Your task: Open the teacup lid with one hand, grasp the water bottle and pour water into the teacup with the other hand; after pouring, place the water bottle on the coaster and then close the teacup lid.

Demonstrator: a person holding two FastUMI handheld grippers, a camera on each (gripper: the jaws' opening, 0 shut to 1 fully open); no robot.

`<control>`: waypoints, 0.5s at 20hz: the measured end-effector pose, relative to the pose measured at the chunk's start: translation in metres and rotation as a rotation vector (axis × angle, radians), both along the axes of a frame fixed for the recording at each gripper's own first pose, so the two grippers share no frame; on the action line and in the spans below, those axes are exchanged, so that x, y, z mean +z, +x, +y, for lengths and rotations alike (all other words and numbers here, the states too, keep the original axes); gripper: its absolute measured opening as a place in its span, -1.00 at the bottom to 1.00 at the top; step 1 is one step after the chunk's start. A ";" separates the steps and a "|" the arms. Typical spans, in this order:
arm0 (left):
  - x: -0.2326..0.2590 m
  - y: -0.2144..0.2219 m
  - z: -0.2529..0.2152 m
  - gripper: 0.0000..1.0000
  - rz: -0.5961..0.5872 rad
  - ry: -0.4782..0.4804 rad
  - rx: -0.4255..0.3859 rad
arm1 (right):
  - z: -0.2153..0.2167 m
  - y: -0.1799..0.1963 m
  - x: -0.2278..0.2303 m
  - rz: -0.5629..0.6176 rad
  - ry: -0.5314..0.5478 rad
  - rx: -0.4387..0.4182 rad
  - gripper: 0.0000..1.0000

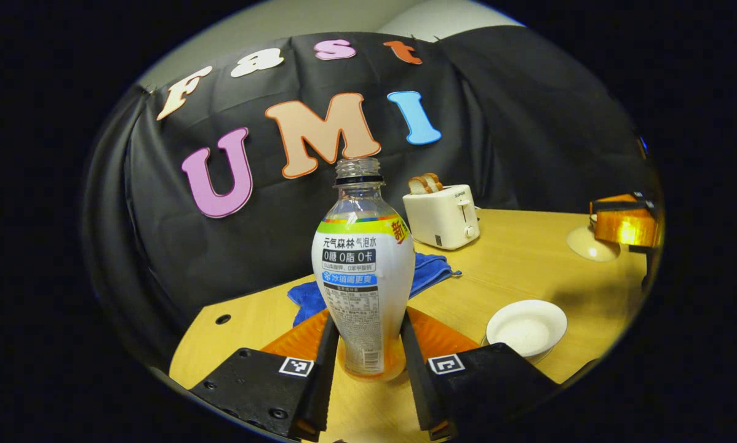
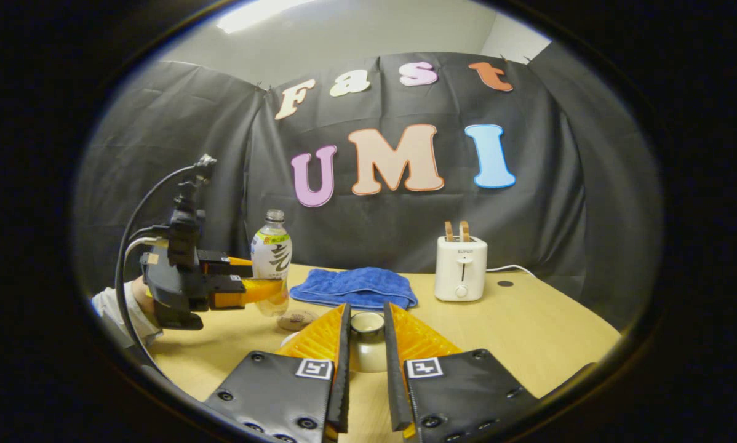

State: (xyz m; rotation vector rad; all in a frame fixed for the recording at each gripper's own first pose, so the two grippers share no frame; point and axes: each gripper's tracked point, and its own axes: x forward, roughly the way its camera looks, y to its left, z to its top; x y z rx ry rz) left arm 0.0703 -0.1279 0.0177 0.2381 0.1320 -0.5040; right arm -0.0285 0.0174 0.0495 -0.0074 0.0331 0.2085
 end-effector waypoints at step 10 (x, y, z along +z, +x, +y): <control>-0.035 0.037 -0.017 0.06 0.068 -0.145 0.045 | -0.010 0.013 -0.022 0.048 0.020 -0.018 -0.43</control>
